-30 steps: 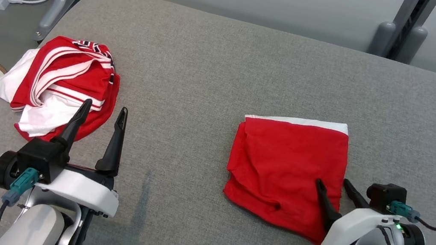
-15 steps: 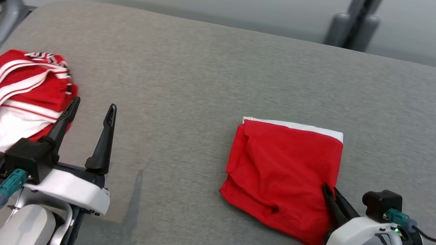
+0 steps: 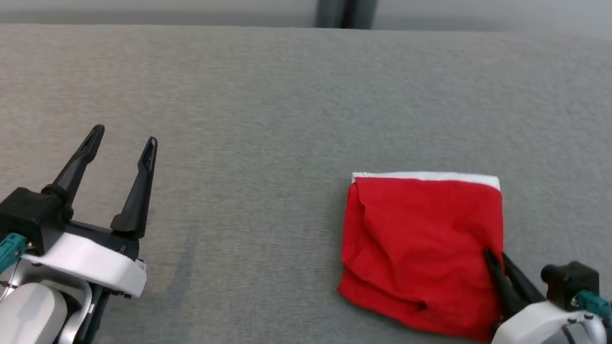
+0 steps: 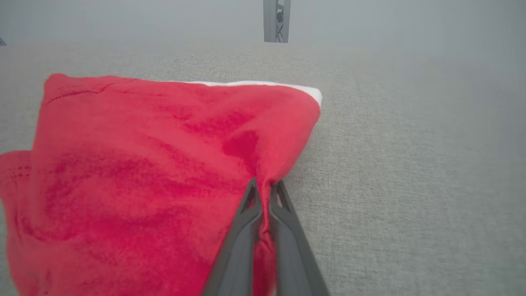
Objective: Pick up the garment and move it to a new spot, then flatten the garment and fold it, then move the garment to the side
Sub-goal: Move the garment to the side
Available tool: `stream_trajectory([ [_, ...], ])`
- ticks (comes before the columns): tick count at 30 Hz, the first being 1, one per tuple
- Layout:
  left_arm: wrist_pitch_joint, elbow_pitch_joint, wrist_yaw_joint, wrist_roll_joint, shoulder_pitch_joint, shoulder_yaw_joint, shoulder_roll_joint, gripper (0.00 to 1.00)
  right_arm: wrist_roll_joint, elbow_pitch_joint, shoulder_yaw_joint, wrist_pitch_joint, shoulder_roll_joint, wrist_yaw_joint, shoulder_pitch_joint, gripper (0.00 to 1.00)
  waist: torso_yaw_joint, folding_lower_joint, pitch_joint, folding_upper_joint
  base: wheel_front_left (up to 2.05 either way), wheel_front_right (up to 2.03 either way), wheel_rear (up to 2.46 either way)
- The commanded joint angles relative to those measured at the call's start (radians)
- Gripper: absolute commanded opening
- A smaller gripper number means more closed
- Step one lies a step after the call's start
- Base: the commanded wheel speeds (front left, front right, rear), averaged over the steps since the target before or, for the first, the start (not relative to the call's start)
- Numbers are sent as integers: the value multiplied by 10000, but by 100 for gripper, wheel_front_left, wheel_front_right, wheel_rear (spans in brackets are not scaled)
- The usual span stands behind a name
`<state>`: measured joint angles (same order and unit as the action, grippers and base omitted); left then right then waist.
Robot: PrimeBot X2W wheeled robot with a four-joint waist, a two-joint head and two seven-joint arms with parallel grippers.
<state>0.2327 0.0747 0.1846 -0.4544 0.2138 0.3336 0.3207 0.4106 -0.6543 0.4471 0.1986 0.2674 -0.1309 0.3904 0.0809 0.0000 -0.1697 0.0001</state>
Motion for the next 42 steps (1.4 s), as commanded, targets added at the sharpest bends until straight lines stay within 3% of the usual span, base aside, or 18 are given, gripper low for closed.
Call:
stream_trajectory([
  [1,-16,-28,-15,81,154,-28,77,100,-93,110,-22,-12,110,4,209,0,504,0,-333,-1,0,0,0],
  [8,-147,-280,-41,117,474,-66,299,100,-227,287,707,-192,649,4,1626,0,1040,0,-917,-1,0,0,0],
  [15,-300,-564,-137,346,881,118,480,100,-87,-601,1147,11,2010,5,3176,0,1057,0,-1503,-1,0,0,0],
  [24,-540,-1132,-267,541,1377,237,793,100,-641,-2253,804,229,3561,5,4866,0,893,0,-2594,-1,0,0,0],
  [31,-660,-1333,-320,647,1704,301,928,100,-1301,-3637,-25,356,3448,5,5576,0,799,0,-3029,-1,0,0,0],
  [33,-679,-1339,-333,660,1755,315,957,100,-1451,-3978,-376,456,3340,5,5722,100,784,0,-3090,-1,0,0,0],
  [39,-549,-1089,-336,513,1714,377,827,100,-1910,-4550,-1300,676,2877,5,5613,100,743,0,-2823,-1,0,0,0],
  [42,-454,-925,-253,425,1465,392,727,100,-2034,-3807,-1918,694,2637,5,5271,100,744,0,-2449,-1,0,0,0],
])
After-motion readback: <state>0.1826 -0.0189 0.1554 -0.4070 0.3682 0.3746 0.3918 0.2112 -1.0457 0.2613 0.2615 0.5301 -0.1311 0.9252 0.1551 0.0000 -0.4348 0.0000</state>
